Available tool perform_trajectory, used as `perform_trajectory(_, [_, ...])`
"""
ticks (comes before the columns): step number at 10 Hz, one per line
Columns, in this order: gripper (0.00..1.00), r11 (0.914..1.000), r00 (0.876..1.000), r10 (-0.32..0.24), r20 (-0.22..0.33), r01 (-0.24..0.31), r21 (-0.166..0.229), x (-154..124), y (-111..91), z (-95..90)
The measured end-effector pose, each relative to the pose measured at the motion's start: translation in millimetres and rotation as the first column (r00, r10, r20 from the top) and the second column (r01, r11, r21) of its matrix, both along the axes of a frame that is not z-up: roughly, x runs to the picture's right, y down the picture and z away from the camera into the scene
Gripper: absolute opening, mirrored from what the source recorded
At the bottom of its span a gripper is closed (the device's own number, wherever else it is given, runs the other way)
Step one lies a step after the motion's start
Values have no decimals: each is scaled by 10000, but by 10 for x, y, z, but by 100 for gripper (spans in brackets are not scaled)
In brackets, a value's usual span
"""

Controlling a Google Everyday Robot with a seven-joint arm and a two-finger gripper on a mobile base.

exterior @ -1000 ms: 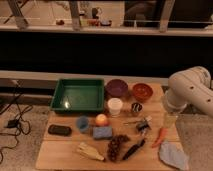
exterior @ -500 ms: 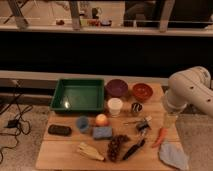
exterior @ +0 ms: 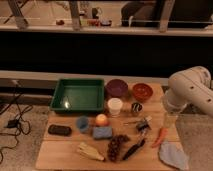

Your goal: Place pepper in red bowl

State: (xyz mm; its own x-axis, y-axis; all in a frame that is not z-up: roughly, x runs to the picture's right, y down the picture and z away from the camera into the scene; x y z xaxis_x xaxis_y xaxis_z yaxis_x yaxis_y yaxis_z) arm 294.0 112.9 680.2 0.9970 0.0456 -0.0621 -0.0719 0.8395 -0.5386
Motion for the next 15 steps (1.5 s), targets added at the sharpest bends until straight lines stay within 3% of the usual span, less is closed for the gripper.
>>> perform_trajectory(6, [80,10000,9996,-6,299,8,-63,-2,-10,-20])
perform_trajectory(10, [80,9962,9939,-702,847,743,-464,-55,-81,-71])
perform_trajectory(15, [80,9673,9608,-2364,1446,2468,-589,91,-157,-96])
